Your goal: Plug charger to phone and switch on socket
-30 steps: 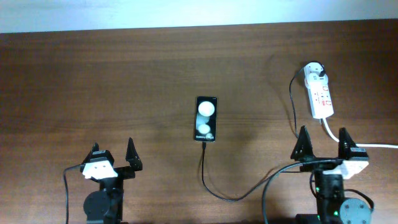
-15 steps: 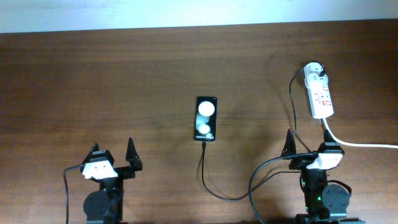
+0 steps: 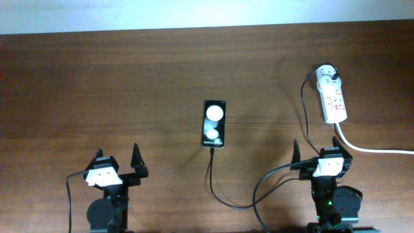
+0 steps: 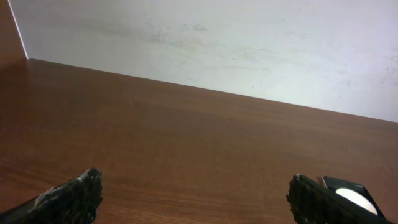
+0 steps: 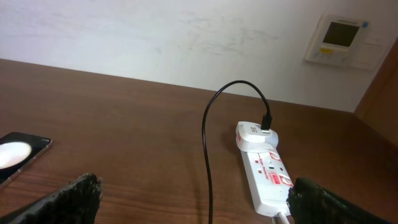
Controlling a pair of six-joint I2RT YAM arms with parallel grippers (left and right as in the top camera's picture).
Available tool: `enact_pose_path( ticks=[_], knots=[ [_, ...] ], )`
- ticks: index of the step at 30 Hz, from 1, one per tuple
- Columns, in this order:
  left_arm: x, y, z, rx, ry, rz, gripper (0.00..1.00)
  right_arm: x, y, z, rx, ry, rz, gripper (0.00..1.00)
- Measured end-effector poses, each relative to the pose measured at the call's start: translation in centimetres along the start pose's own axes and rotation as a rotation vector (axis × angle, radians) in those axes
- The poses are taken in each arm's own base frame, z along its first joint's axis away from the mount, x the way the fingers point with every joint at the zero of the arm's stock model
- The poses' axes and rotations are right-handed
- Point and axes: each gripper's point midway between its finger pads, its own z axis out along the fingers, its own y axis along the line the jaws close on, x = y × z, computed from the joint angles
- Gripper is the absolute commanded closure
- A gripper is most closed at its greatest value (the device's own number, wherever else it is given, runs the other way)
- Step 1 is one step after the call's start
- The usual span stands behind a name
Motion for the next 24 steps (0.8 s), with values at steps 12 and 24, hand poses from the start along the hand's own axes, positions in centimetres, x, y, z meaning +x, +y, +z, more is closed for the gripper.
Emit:
enact_pose_path(
  ticks=[12, 24],
  knots=[
    [0.00, 0.00, 0.00, 0.000, 0.000, 0.000, 0.01, 0.00, 0.00, 0.00, 0.000, 0.000, 0.125, 0.01],
    [0.00, 0.00, 0.00, 0.000, 0.000, 0.000, 0.01, 0.00, 0.00, 0.00, 0.000, 0.000, 0.130, 0.01]
  ],
)
